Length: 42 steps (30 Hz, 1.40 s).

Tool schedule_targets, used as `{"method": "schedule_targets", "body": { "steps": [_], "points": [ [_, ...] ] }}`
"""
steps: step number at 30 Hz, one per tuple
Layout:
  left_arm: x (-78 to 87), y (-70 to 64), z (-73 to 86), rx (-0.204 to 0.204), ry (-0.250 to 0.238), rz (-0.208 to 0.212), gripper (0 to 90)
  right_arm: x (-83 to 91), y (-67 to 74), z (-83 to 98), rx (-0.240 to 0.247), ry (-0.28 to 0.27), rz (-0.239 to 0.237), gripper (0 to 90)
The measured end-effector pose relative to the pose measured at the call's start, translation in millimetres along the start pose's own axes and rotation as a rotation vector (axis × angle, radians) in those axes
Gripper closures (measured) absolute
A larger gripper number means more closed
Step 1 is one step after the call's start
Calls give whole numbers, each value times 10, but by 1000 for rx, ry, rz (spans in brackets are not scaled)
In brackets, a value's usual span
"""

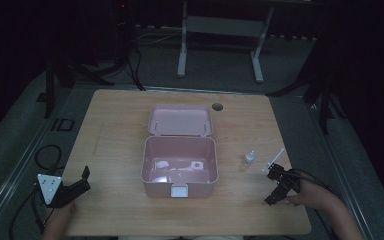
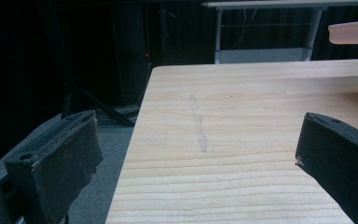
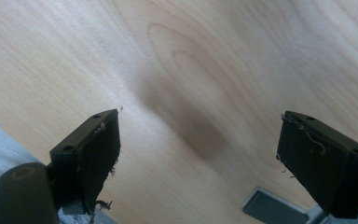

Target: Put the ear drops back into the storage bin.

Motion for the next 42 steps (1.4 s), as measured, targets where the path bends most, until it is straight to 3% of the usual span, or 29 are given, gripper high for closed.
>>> {"method": "schedule_targets", "body": {
  "steps": [8, 11, 26, 37, 42],
  "points": [
    [-1, -1, 0, -2, 0, 2, 3, 48, -134, -145, -28, 12, 21, 136],
    [-3, -1, -1, 0, 0, 2, 3, 119, -169, -270, -31, -18, 8, 145],
    [-5, 0, -1, 0, 2, 11, 3, 189, -292, -749, -61, -56, 6, 182],
    [-9, 2, -2, -1, 3, 17, 3, 216, -350, -1094, -60, -54, 2, 205],
    [-8, 2, -2, 0, 2, 19, 3, 162, -366, -1219, -54, -23, 1, 233]
  ]
}}
Point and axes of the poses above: each handheld gripper's, and its own axes: x roughly backward along the jaws, z roughly out of its underside, y roughly to its left, the point moved 2 cm from there along -x, roughly forward along the jaws, and after that the axes turned 9 degrees about -z, right-handed, at the moved point
